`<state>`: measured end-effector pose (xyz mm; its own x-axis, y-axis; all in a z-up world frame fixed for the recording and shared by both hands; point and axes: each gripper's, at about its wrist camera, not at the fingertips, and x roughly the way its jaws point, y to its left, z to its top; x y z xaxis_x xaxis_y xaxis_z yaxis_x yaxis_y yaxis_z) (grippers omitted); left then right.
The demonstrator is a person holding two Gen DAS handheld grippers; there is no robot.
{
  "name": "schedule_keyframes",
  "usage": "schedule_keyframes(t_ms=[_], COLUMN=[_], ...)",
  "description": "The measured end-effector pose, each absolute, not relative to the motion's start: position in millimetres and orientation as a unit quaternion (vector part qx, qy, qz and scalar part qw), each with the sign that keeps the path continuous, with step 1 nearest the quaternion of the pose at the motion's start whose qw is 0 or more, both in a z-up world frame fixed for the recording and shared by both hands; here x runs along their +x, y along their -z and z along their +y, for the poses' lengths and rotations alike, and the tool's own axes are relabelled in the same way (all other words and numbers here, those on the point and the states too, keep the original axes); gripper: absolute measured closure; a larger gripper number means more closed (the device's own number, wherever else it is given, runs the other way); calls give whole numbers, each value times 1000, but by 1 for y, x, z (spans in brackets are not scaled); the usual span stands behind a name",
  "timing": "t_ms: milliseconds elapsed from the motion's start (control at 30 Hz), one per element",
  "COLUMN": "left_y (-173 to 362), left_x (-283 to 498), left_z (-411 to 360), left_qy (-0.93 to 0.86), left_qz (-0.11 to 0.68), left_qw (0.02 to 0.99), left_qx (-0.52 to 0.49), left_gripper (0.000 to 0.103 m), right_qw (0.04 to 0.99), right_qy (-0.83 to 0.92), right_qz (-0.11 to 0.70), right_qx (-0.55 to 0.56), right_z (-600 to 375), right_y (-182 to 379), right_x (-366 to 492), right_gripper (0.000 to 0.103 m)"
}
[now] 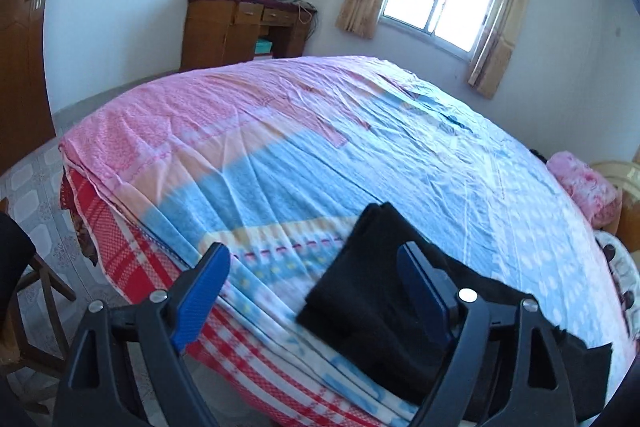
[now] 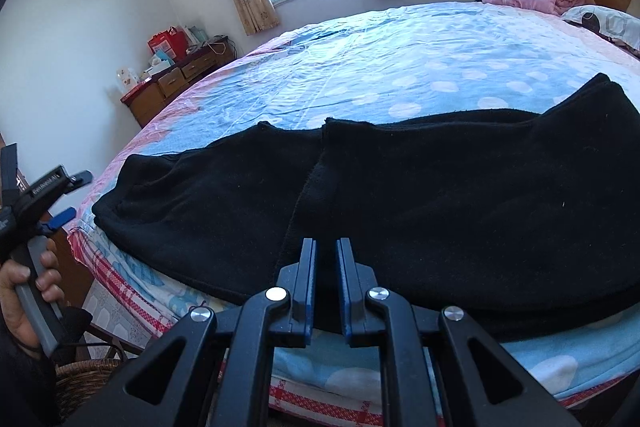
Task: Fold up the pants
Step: 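Grasp the pants edge with the left tool and lift it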
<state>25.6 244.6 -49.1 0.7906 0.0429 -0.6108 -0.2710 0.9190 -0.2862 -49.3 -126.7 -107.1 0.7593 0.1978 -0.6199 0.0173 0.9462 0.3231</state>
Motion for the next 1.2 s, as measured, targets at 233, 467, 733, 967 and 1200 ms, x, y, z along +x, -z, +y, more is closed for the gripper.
schedule_keyframes(t_ms=[233, 467, 733, 967, 1200], left_y=[75, 87, 88, 93, 103], left_x=[35, 31, 20, 23, 18], left_z=[223, 215, 213, 221, 224], left_qy=[-47, -50, -74, 2, -16], left_qz=[330, 328, 331, 309, 313], left_qw=[928, 926, 912, 913, 896], left_qx=[-165, -180, -233, -268, -316], left_gripper=[16, 39, 49, 71, 65], right_qw=[922, 921, 920, 920, 920], right_qy=[-50, -50, -50, -51, -52], right_qz=[348, 350, 351, 351, 351], right_qx=[160, 163, 166, 166, 168], right_z=[-127, -127, -127, -127, -128], right_y=[109, 111, 111, 111, 112], right_x=[-47, -45, -44, -44, -44], right_gripper=[92, 91, 91, 91, 91])
